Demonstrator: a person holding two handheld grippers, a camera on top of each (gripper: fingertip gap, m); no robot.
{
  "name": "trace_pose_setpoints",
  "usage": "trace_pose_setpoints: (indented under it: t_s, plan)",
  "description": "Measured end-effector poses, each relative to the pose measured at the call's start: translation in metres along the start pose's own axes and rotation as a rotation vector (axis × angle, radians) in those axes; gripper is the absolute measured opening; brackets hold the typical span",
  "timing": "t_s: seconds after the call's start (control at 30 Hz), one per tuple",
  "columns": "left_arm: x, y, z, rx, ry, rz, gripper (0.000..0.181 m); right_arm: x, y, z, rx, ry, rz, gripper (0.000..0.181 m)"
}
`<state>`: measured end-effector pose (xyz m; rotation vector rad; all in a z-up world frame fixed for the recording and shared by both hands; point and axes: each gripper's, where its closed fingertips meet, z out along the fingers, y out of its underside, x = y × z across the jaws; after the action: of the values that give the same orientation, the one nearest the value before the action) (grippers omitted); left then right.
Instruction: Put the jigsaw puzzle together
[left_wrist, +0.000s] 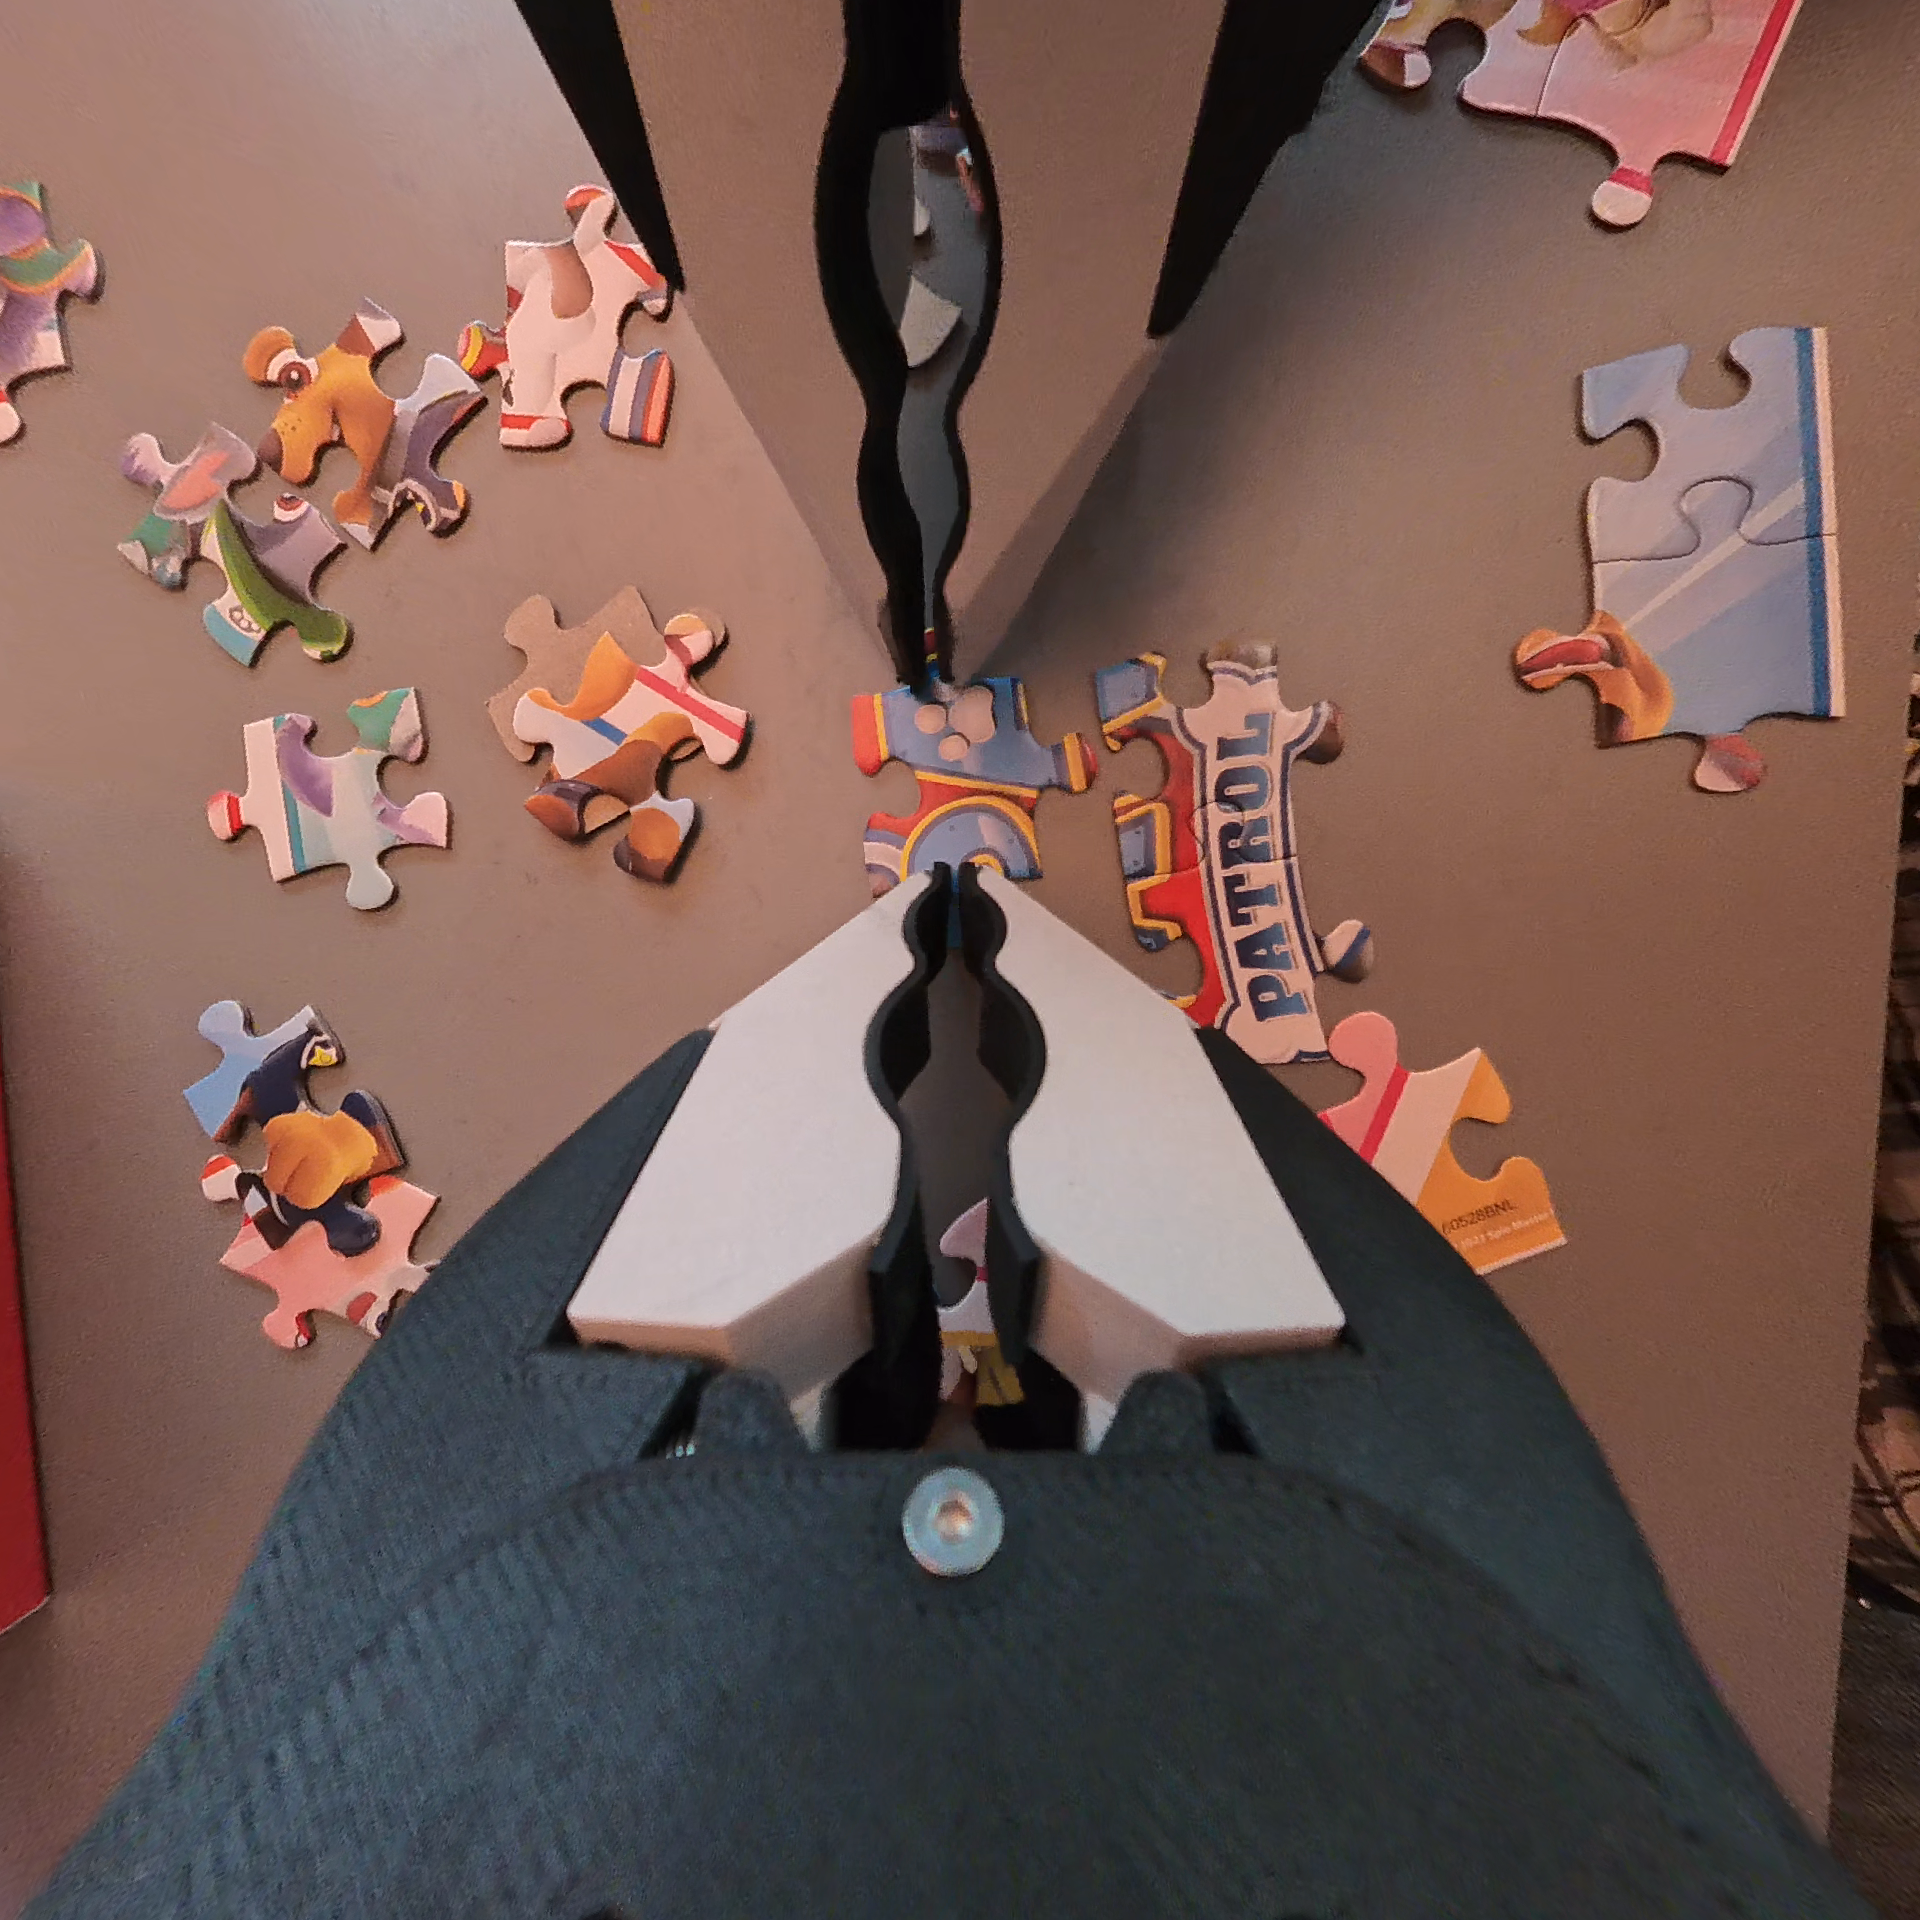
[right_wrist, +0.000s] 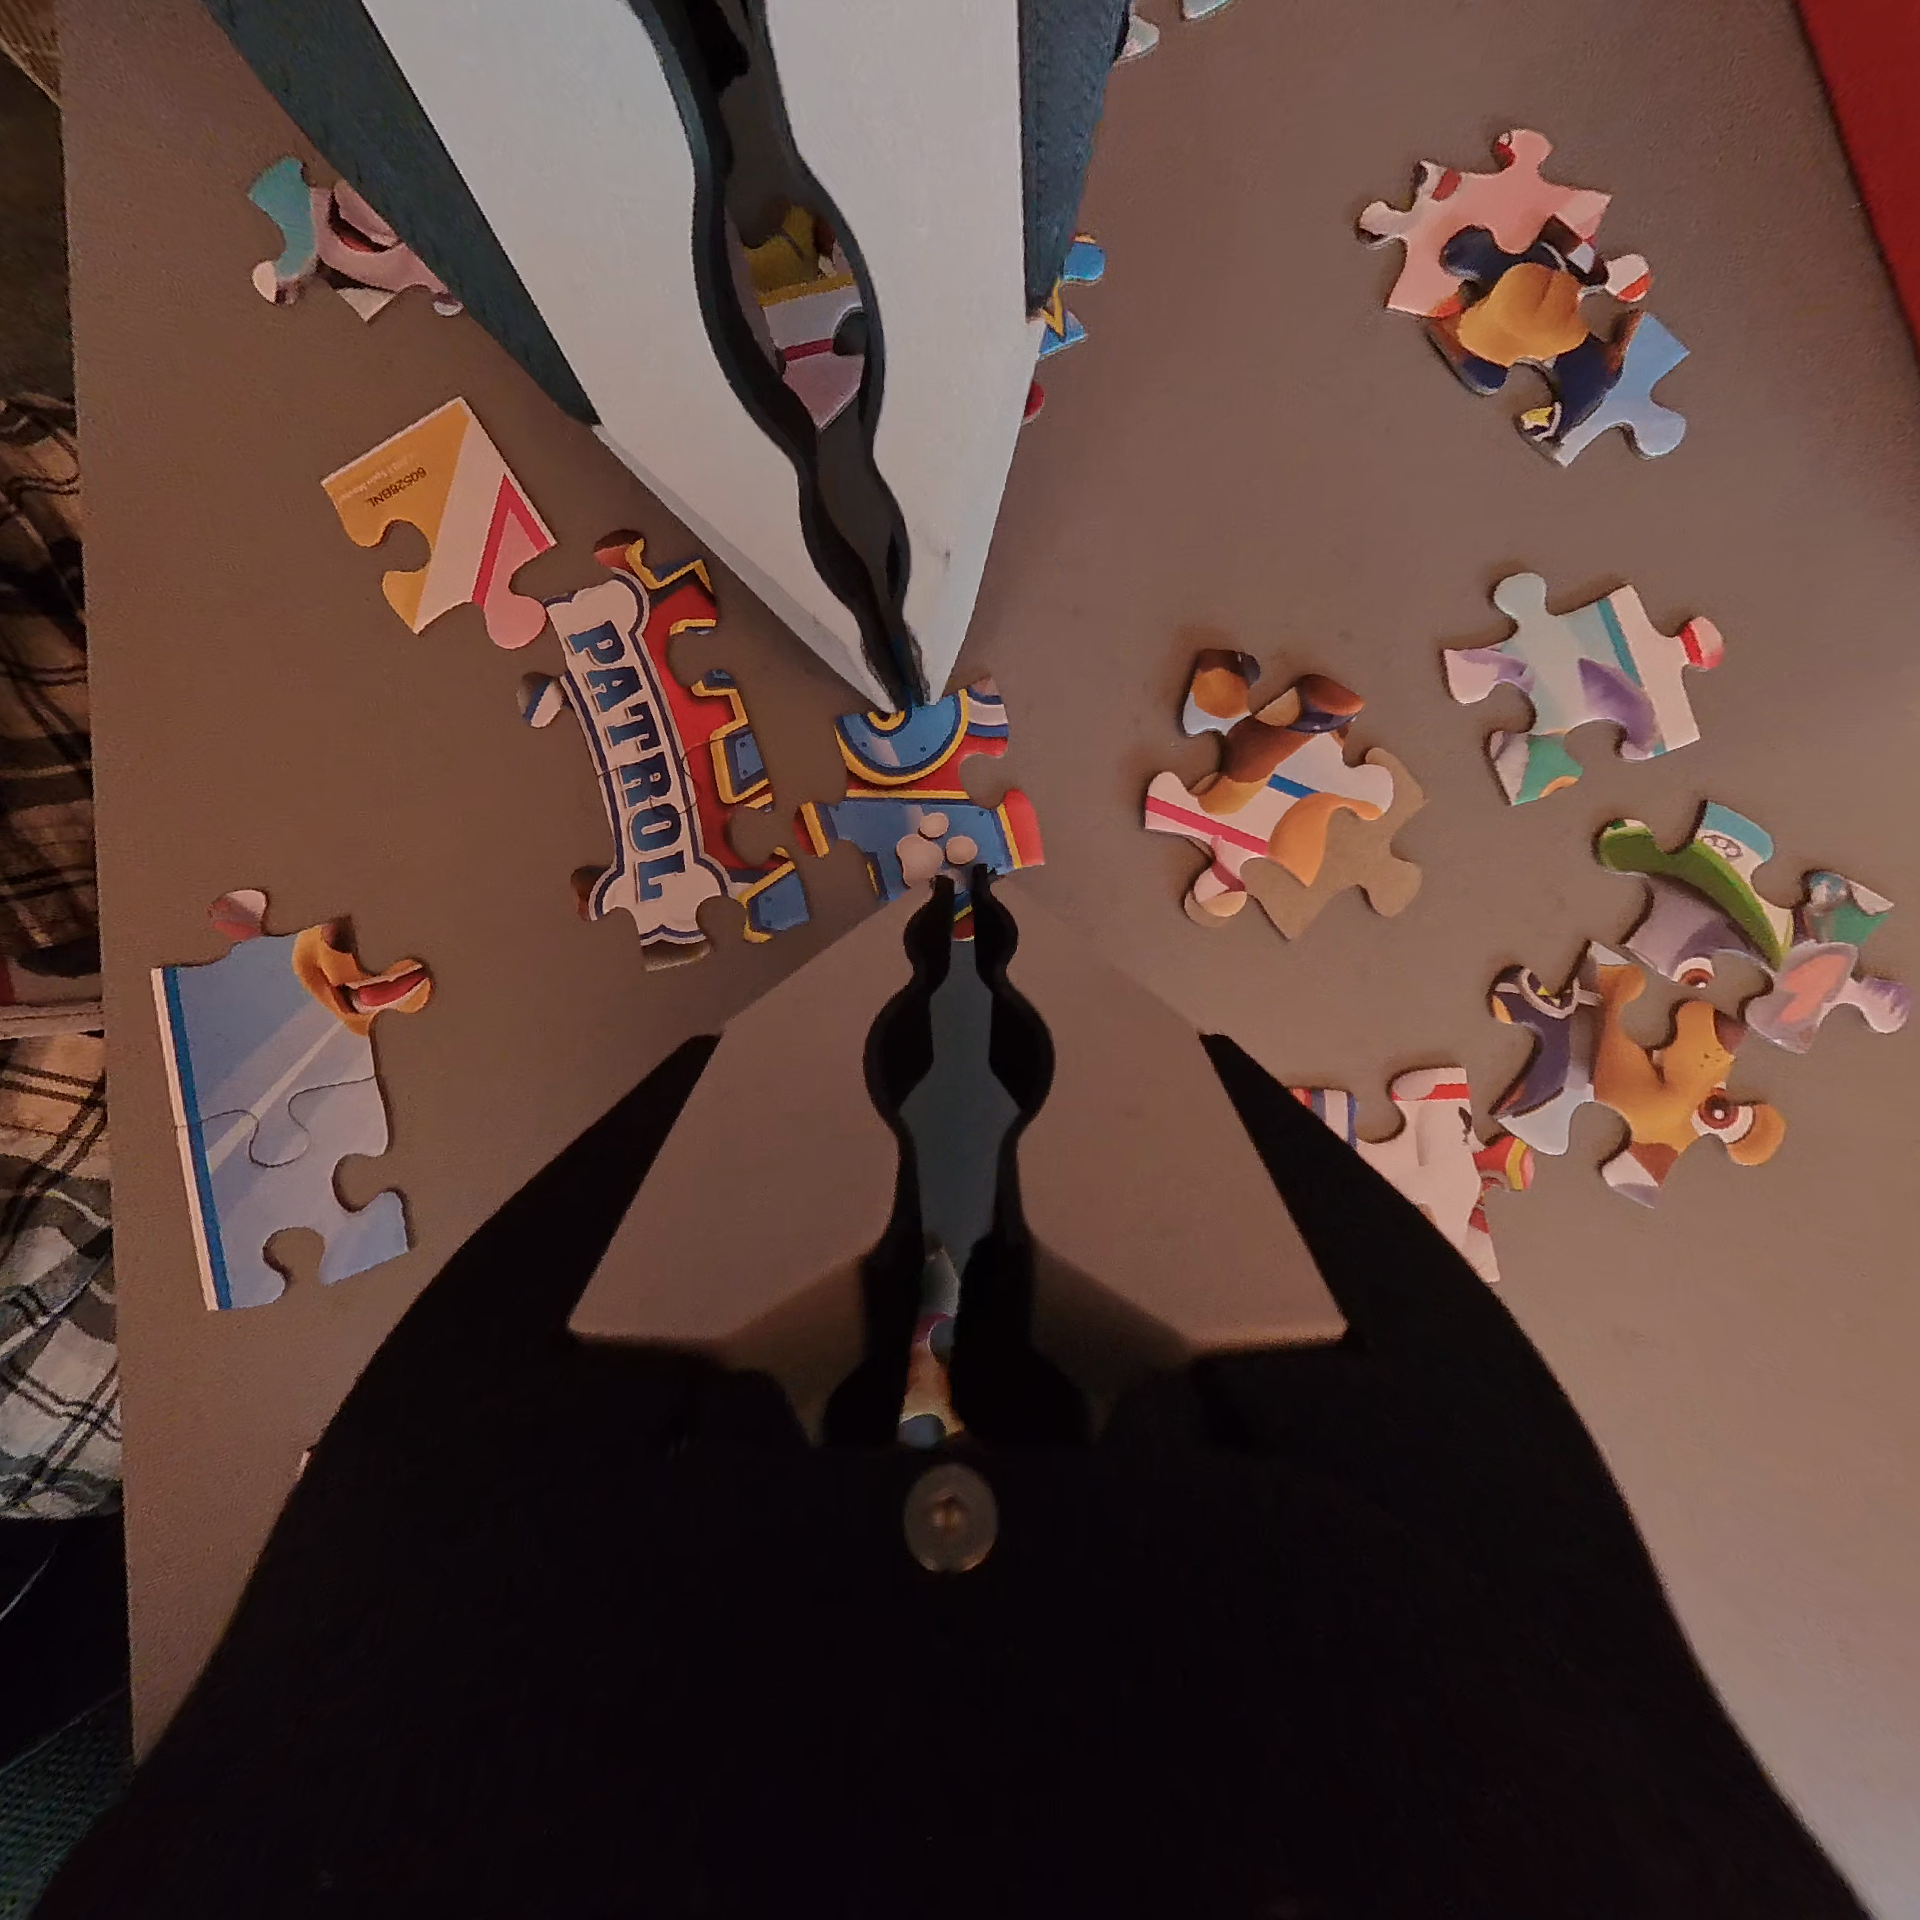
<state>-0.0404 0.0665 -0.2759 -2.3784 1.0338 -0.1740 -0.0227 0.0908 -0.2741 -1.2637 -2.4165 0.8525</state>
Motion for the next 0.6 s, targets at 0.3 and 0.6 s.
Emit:
trace_pose_setpoints:
  t_s: [0.3, 0.6]
  plan:
    - [0.0024, -0.001, -0.0001, 0.016, 0.001, 0.0, 0.0, -0.0018, -0.0017, -0.0022, 0.015, -0.002, 0.005, 0.0]
    - [0.0028, -0.0022, 0.0002, 0.017, -0.019, 0.013, 0.0, -0.0022, 0.0026, -0.0009, -0.011, -0.006, 0.019, 0.005]
